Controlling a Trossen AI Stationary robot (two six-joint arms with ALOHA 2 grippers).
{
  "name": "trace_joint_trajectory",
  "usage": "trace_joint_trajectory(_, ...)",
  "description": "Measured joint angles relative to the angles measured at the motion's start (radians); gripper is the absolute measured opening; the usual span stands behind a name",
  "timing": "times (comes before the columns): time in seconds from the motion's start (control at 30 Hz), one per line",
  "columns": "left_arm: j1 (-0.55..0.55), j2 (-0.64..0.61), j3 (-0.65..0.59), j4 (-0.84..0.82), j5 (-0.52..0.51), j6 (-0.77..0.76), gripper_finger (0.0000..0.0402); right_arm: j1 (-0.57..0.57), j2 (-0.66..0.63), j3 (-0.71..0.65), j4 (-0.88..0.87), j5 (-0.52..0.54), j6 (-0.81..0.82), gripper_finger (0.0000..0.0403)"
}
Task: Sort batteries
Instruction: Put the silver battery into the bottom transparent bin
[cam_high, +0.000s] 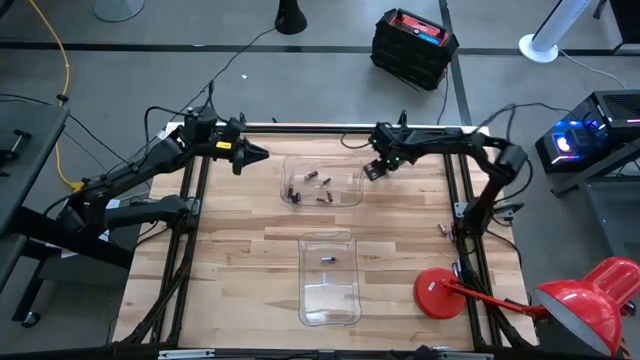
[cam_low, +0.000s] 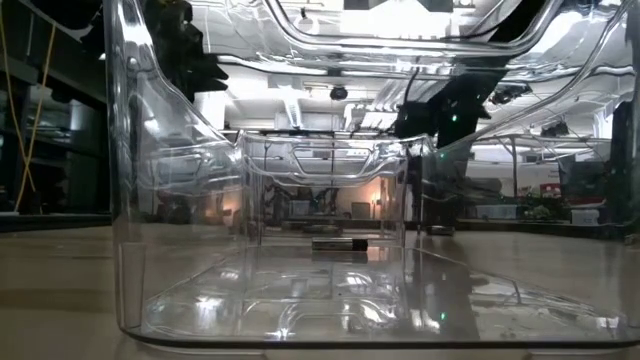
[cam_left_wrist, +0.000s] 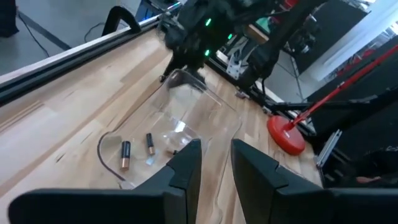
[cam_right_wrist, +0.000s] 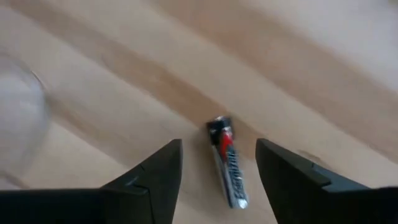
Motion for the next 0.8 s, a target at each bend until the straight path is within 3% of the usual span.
trace_joint_trajectory(0.17,0.000,0.000,0.000,0.026,-0.001,-0.033,0.0078,0.006,0.075,0.012,-0.035,0.043,-0.007,0.0179)
trace_joint_trajectory(0.37,0.001,-0.003,0.000,0.094,-0.003,-0.042,0.0078,0.081,-0.004,-0.001,-0.187,0.102,-0.036,0.0025)
trace_joint_trajectory(0.53,0.002,-0.011,0.000,0.189,-0.005,-0.074,0.0078,0.179,-0.188,-0.001,-0.346,0.083,0.118,0.0046)
trace_joint_trajectory(0.63,0.002,-0.011,0.000,0.201,-0.038,-0.038,0.0078,0.281,-0.310,-0.008,-0.419,0.068,0.250,0.0034)
trace_joint_trajectory(0.8,0.002,-0.010,0.000,0.201,-0.089,0.032,0.0078,0.482,-0.482,-0.003,-0.290,0.002,0.543,0.0018)
